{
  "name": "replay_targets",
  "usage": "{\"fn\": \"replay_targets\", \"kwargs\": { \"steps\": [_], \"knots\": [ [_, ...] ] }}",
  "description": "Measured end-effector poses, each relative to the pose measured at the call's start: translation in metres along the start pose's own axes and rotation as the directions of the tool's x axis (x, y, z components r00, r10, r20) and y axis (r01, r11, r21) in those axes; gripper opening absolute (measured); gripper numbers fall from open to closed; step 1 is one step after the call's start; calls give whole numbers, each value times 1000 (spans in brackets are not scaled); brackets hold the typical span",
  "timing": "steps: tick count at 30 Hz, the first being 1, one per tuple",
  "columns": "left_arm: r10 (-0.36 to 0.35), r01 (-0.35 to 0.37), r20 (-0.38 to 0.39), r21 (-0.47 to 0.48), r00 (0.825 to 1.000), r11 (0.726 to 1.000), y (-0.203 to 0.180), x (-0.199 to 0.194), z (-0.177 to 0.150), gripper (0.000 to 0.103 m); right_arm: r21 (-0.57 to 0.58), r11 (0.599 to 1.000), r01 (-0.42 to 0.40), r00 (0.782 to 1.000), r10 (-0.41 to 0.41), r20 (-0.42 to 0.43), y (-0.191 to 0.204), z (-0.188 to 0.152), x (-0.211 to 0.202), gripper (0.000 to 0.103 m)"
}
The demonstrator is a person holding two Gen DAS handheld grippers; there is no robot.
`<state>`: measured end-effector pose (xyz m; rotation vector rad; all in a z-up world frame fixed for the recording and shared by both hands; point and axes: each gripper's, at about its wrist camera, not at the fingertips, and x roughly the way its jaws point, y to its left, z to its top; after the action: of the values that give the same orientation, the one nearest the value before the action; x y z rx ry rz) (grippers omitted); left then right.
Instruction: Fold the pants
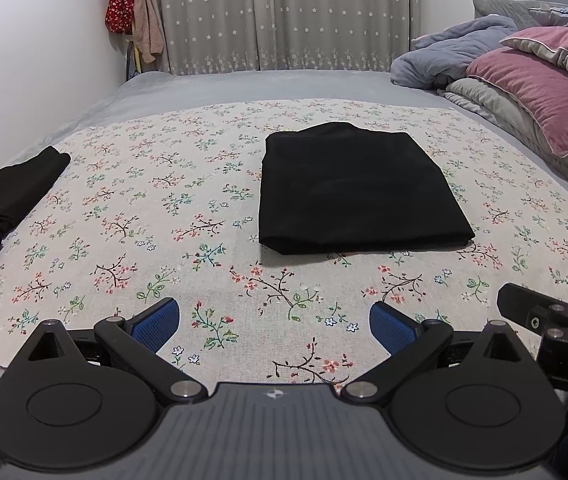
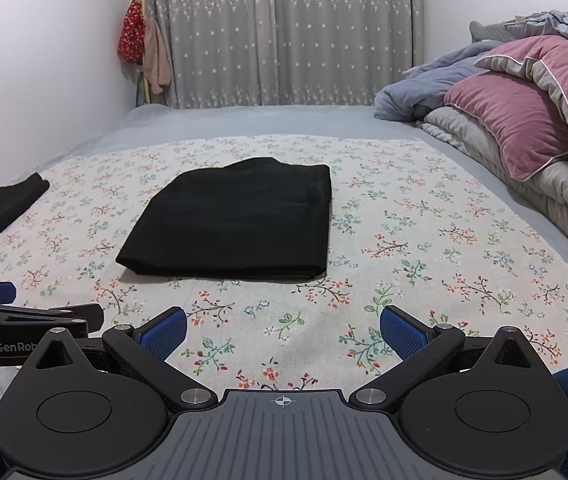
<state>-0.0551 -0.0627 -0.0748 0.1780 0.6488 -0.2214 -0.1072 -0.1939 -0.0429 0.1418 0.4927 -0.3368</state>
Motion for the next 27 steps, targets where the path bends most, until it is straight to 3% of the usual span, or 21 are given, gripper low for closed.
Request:
{"fn": "replay_targets", "kwargs": {
  "steps": [27],
  "knots": [
    [-4, 4, 3, 12, 1000, 1000, -1, -2, 0, 103, -4, 1000, -1, 1000, 1, -1, 1, -1, 0, 103]
  ]
}}
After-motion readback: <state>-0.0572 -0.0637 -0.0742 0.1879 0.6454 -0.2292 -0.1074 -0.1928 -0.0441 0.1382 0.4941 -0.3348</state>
